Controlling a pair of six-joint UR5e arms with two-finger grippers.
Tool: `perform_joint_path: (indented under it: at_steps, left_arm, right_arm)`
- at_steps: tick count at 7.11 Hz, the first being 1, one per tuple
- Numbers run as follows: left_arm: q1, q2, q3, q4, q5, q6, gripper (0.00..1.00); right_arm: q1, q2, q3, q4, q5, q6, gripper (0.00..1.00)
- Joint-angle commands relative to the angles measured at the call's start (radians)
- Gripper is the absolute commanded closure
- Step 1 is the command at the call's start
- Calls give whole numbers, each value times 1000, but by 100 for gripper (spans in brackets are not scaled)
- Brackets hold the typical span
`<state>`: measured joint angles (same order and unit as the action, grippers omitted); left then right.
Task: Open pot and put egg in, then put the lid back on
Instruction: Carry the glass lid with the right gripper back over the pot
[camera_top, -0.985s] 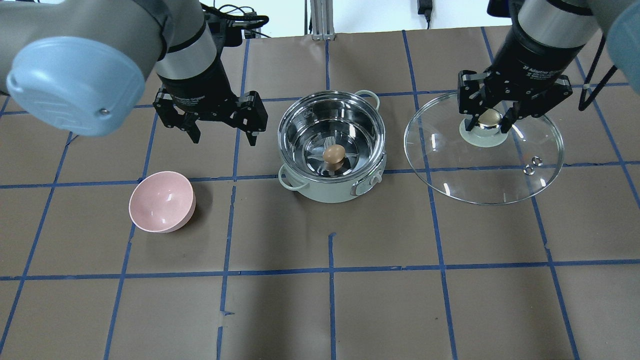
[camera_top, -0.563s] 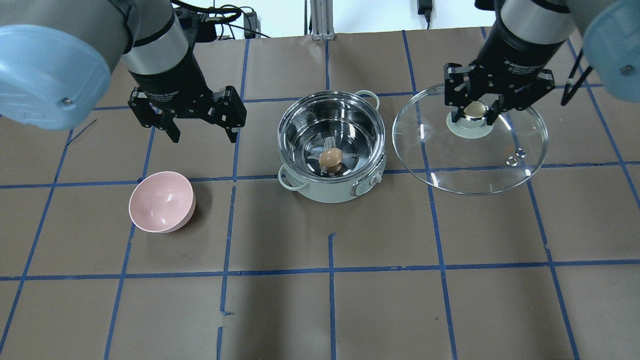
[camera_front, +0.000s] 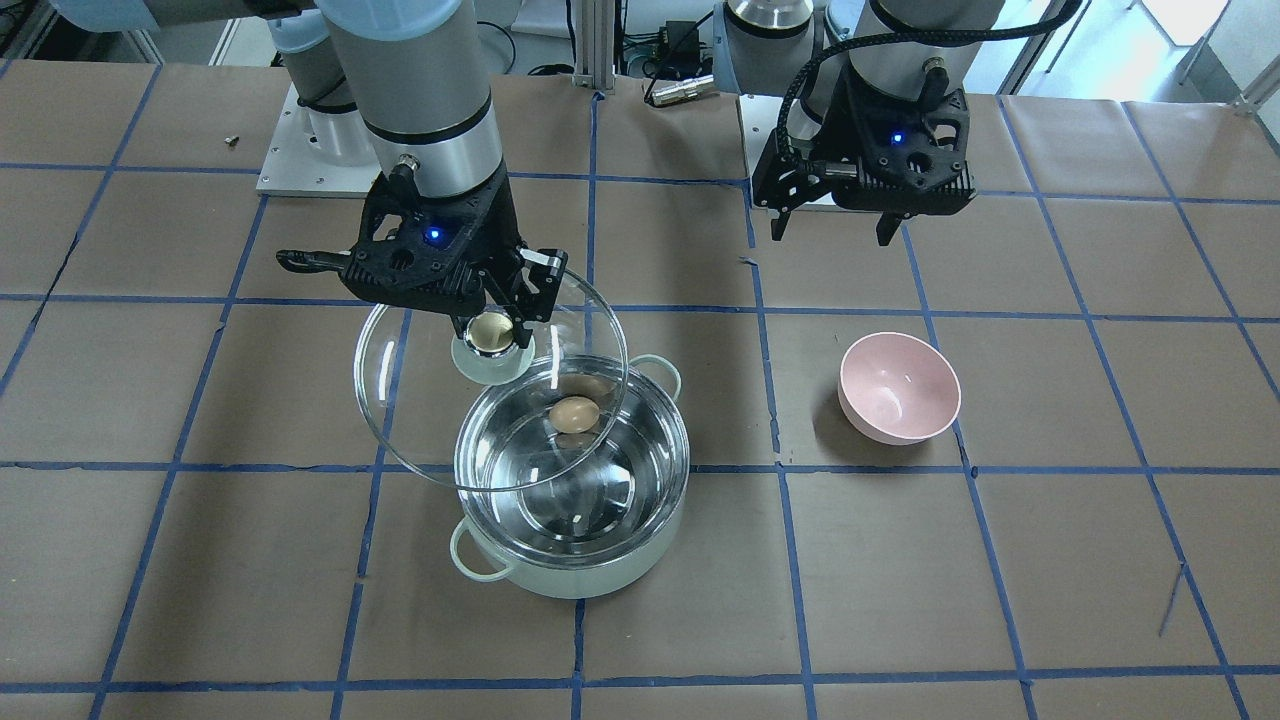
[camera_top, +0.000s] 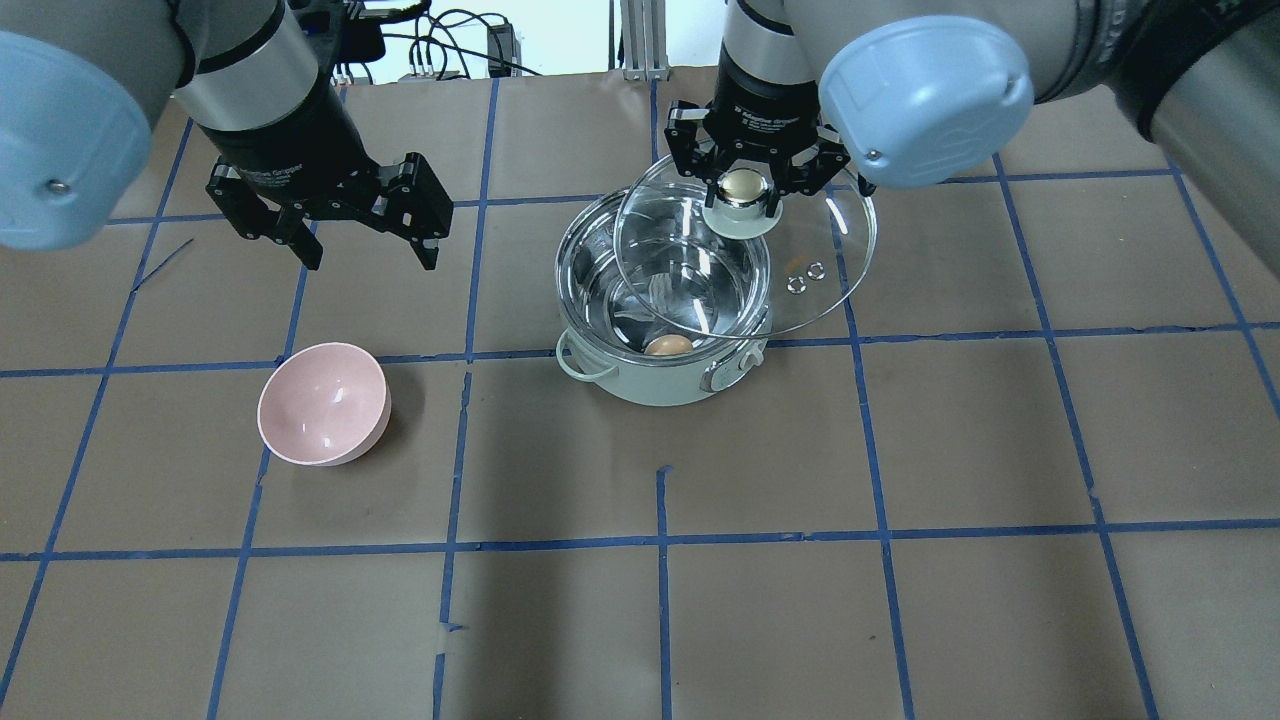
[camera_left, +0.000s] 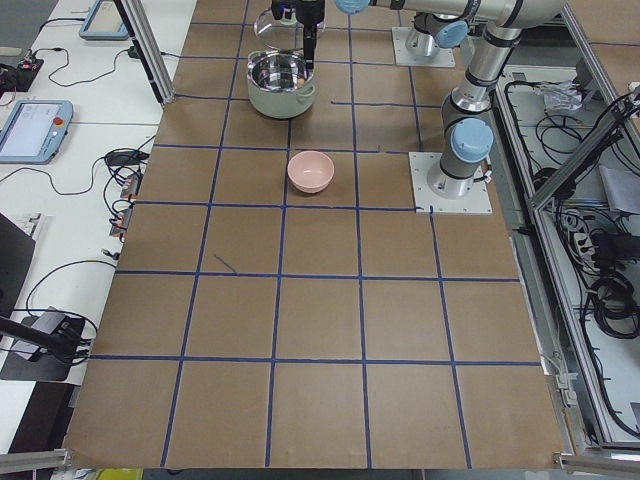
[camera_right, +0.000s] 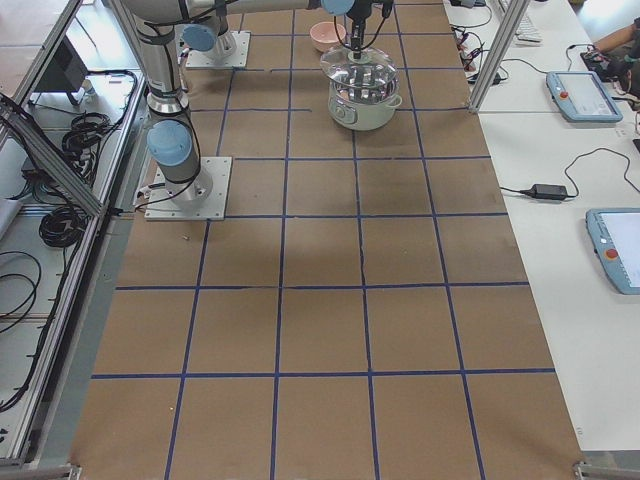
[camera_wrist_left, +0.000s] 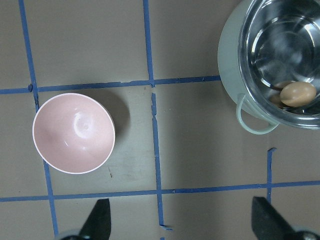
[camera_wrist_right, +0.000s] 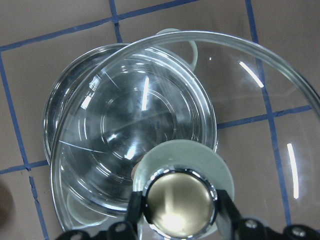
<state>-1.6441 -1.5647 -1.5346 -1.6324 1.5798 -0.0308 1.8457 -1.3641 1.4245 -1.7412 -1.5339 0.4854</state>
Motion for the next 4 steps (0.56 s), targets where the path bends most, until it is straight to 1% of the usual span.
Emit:
perform_joint_path:
  at_steps: [1,2,4]
  left_arm:
    - [0,3,1,0,-1,-1,0]
    - [3,3,1,0,-1,-1,0]
    - [3,3,1,0,-4,-3,0]
  right_arm:
    - [10,28,-4,-46,35,31,74]
    - [12,54,-1,-85,49,38,74]
    - [56,109,1,-141,49,91,75]
